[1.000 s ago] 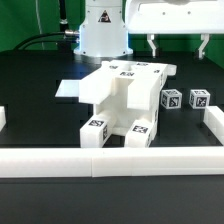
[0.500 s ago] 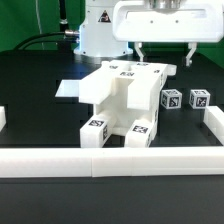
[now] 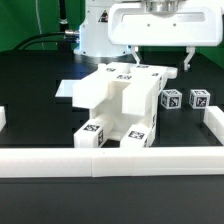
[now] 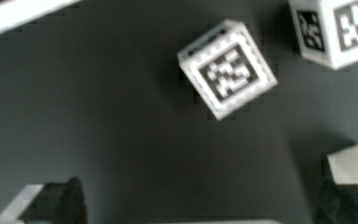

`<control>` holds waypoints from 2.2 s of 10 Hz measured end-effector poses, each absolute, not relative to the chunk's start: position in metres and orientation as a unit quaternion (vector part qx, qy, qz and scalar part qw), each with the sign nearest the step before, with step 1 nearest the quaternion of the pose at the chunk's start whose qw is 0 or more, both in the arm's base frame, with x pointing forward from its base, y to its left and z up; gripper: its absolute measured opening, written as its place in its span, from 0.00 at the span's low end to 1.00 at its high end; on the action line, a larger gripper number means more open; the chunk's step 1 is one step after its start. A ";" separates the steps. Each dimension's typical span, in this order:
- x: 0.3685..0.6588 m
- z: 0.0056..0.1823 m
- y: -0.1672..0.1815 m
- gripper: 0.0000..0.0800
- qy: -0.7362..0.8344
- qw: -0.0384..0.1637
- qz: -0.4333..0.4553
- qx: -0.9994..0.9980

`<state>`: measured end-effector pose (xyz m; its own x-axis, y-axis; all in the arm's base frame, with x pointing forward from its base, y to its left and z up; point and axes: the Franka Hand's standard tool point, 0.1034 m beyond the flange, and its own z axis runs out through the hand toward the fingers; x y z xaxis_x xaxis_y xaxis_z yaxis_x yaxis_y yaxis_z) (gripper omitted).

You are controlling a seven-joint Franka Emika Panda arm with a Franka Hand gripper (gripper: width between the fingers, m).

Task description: Assemble chair

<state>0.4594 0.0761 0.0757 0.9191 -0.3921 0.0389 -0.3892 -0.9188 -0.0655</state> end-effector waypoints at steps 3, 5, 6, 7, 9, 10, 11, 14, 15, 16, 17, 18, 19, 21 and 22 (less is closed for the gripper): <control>0.460 0.071 0.076 0.81 0.200 0.025 -0.007 -0.979; 0.460 0.070 0.077 0.81 0.200 0.025 -0.004 -0.980; 0.460 0.070 0.077 0.81 0.201 0.025 -0.004 -0.979; 0.458 0.071 0.082 0.81 0.207 0.026 -0.003 -0.978; 0.452 0.080 0.102 0.81 0.229 0.031 0.004 -0.973; 0.450 0.082 0.116 0.81 0.241 0.033 0.004 -0.970; 0.446 0.079 0.126 0.81 0.240 0.031 0.006 -0.970; 0.444 0.068 0.138 0.81 0.238 0.025 0.001 -0.971; 0.445 0.068 0.137 0.81 0.238 0.025 0.001 -0.971; 0.444 0.068 0.138 0.81 0.238 0.024 0.001 -0.971; 0.444 0.067 0.139 0.81 0.233 0.023 0.001 -0.972; 0.441 0.064 0.148 0.81 0.209 0.016 0.000 -0.978; 0.444 0.060 0.162 0.81 0.195 0.014 -0.001 -0.981; 0.455 0.049 0.170 0.81 0.203 0.031 -0.041 -0.978; 0.452 0.048 0.170 0.81 0.203 0.029 -0.034 -0.978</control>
Offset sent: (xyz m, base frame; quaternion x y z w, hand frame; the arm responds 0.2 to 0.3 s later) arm 0.0171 -0.0007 0.0000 0.0010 0.0056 -0.0076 1.0000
